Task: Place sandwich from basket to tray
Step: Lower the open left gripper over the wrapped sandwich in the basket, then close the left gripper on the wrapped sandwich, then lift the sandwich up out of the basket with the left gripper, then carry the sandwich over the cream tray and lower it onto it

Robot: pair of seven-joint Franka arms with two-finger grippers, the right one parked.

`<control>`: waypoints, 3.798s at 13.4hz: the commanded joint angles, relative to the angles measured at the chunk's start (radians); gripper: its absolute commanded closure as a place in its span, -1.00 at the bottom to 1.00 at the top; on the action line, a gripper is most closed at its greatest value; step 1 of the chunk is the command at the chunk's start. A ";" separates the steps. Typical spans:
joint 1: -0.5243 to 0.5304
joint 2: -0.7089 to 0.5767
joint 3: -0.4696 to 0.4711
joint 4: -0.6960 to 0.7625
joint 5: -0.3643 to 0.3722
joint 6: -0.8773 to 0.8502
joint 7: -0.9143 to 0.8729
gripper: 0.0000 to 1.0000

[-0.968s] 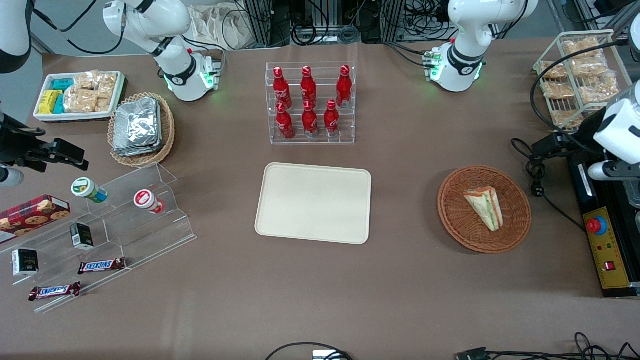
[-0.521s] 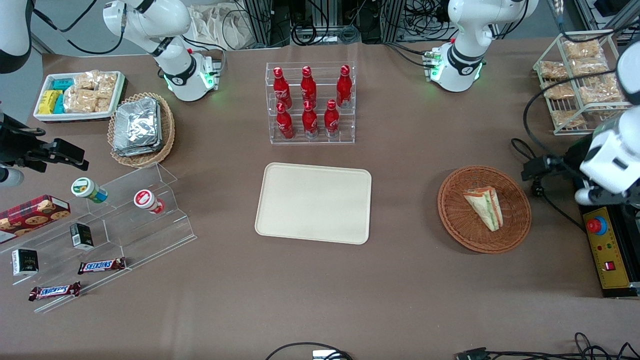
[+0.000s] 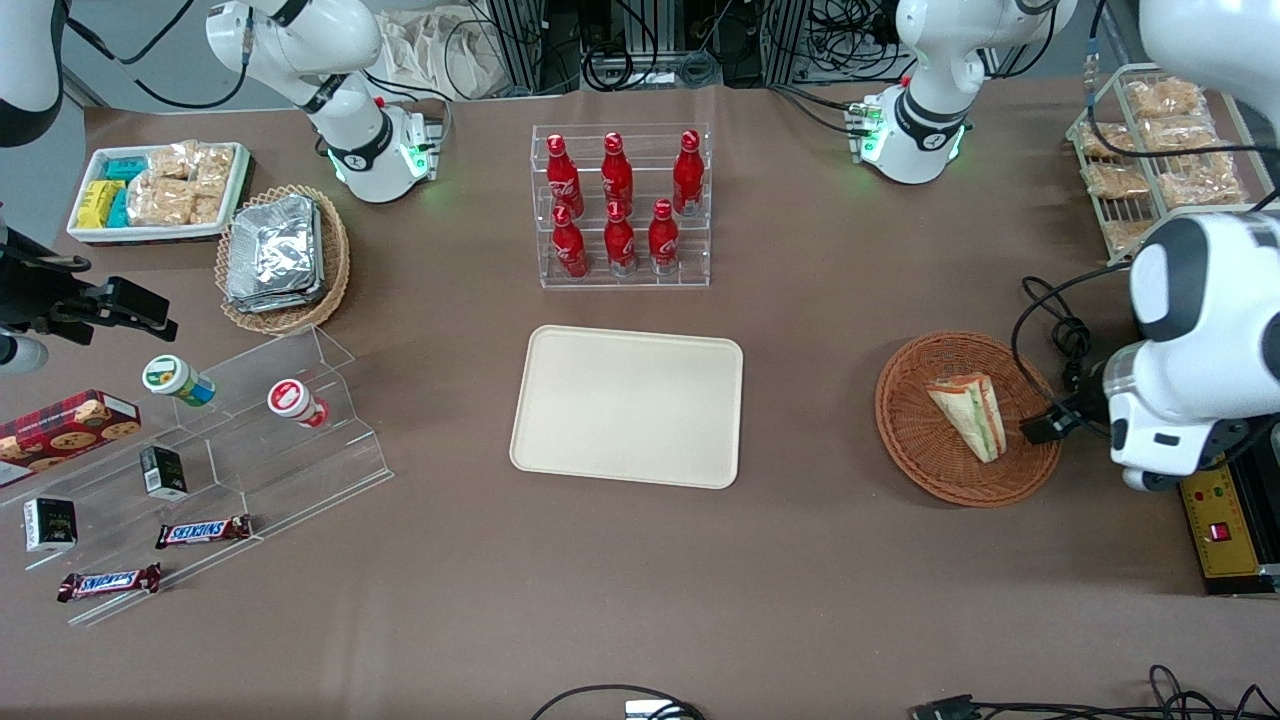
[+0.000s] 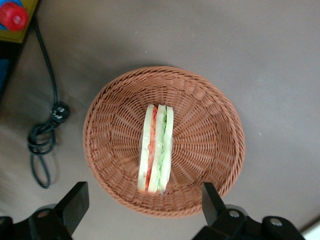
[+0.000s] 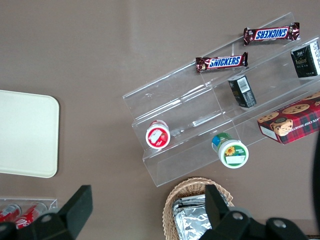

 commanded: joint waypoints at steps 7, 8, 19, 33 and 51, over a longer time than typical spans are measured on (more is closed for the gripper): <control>0.030 0.050 0.001 -0.237 -0.018 0.302 -0.211 -1.00; 0.030 0.048 0.001 -0.263 -0.018 0.319 -0.211 -1.00; 0.020 0.030 -0.008 -0.314 -0.046 0.331 -0.210 -1.00; 0.018 0.018 -0.019 -0.239 -0.047 0.254 -0.158 1.00; -0.258 0.405 -0.389 0.283 0.031 0.142 0.074 1.00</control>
